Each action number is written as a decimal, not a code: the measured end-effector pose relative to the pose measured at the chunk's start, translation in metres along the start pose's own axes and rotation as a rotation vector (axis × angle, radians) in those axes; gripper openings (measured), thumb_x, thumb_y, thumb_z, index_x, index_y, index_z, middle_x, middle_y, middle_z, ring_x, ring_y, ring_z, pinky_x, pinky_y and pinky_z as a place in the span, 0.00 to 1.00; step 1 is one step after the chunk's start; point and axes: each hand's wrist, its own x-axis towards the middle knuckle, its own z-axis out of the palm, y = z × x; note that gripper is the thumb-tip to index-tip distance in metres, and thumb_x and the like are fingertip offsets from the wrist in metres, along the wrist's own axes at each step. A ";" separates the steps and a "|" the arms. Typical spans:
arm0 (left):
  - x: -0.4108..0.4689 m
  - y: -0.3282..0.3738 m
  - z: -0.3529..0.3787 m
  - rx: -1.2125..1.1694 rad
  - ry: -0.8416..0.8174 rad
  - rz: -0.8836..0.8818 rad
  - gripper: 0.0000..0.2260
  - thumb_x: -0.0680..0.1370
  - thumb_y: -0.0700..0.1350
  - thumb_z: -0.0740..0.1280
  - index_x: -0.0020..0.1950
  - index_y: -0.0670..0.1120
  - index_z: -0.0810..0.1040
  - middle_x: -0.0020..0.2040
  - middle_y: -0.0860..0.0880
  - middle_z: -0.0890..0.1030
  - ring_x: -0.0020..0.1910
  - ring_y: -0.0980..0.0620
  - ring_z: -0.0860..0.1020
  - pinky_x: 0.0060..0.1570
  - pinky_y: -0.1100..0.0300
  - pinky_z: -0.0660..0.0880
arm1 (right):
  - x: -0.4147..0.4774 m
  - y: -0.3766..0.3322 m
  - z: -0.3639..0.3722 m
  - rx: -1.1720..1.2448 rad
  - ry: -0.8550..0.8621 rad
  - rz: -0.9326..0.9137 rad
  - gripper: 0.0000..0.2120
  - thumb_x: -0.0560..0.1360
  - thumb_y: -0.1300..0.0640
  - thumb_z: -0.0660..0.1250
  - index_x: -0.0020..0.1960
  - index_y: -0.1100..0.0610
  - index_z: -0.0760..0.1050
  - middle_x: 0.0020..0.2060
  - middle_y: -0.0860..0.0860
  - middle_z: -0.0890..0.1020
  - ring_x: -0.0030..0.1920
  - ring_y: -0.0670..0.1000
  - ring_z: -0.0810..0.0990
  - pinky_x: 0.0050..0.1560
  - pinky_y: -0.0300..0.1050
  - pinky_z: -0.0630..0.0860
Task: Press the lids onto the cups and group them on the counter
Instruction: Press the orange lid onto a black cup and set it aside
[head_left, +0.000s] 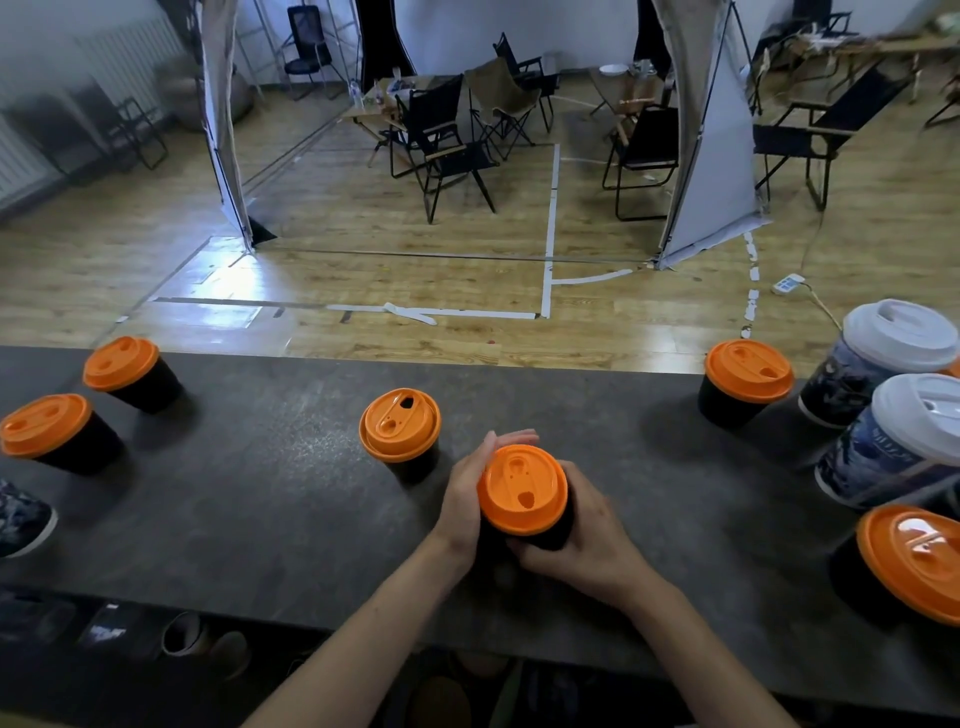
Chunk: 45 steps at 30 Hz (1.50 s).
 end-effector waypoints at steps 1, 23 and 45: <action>0.001 0.003 -0.002 0.021 -0.030 -0.022 0.23 0.85 0.54 0.53 0.64 0.42 0.81 0.59 0.47 0.85 0.61 0.50 0.82 0.59 0.63 0.76 | 0.000 0.000 0.000 -0.001 -0.017 -0.017 0.35 0.63 0.46 0.81 0.66 0.39 0.69 0.60 0.39 0.78 0.62 0.42 0.78 0.61 0.48 0.77; 0.002 0.006 0.003 0.025 0.061 -0.039 0.22 0.87 0.48 0.52 0.58 0.41 0.85 0.53 0.44 0.87 0.55 0.47 0.84 0.58 0.60 0.78 | 0.002 0.003 0.001 0.023 -0.010 -0.007 0.35 0.63 0.43 0.83 0.65 0.45 0.72 0.58 0.41 0.79 0.60 0.46 0.80 0.59 0.50 0.78; 0.001 0.010 0.002 0.101 -0.033 -0.083 0.23 0.87 0.49 0.51 0.59 0.41 0.84 0.54 0.45 0.87 0.57 0.49 0.84 0.56 0.64 0.77 | 0.002 0.004 -0.002 0.072 0.005 0.024 0.39 0.61 0.47 0.85 0.67 0.44 0.71 0.59 0.39 0.81 0.61 0.43 0.80 0.61 0.46 0.78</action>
